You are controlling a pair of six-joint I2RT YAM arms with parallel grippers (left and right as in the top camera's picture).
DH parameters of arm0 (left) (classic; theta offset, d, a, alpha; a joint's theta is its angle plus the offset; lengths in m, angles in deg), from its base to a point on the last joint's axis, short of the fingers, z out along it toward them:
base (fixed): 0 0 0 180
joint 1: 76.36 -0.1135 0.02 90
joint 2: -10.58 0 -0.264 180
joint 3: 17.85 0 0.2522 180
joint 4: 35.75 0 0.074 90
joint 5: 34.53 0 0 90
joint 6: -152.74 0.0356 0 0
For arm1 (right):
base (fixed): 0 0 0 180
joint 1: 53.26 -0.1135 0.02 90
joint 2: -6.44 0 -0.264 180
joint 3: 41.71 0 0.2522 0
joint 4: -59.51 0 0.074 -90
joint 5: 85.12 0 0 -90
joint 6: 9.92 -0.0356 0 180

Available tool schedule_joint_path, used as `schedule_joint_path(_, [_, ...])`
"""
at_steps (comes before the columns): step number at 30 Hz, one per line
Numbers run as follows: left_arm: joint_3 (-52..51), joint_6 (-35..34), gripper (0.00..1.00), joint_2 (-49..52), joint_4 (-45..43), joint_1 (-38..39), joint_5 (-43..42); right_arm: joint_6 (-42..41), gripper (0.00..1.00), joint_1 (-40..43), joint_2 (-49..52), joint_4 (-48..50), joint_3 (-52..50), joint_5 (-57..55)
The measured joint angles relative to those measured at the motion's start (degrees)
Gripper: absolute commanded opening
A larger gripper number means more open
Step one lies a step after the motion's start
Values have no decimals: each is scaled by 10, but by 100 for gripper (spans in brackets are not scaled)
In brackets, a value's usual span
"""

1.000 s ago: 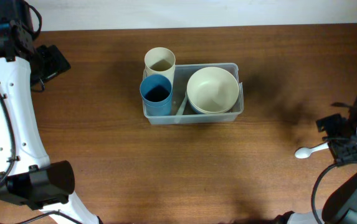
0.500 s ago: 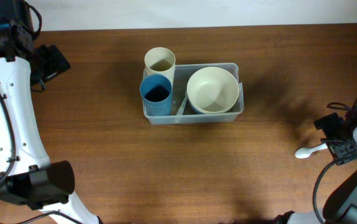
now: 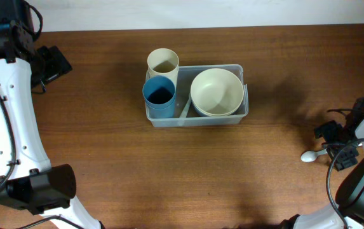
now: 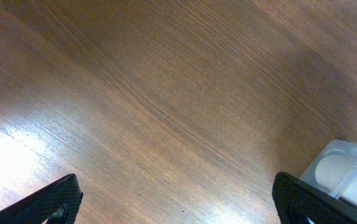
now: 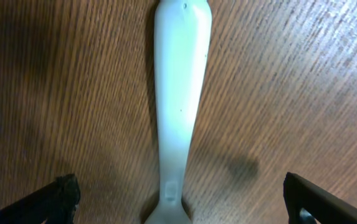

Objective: Pack container
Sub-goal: 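Lower the right gripper onto the white spoon handle and grasp it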

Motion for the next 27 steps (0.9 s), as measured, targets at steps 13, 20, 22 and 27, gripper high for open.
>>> schedule_joint_path(13, [0, 0, 99, 0, 0, 0, 0, 0, 99, 0, 21, 11, 0, -5])
schedule_joint_path(20, [0, 0, 99, 0, 0, 0, 0, 0, 99, 0, 24, 19, 0, -5])
schedule_joint_path(22, [0, 0, 99, 0, 0, 0, 0, 0, 96, 0, 24, 20, 0, -5])
schedule_joint_path(27, [0, 0, 99, 0, 0, 0, 0, 2, 72, 0, 24, 24, 0, -5])
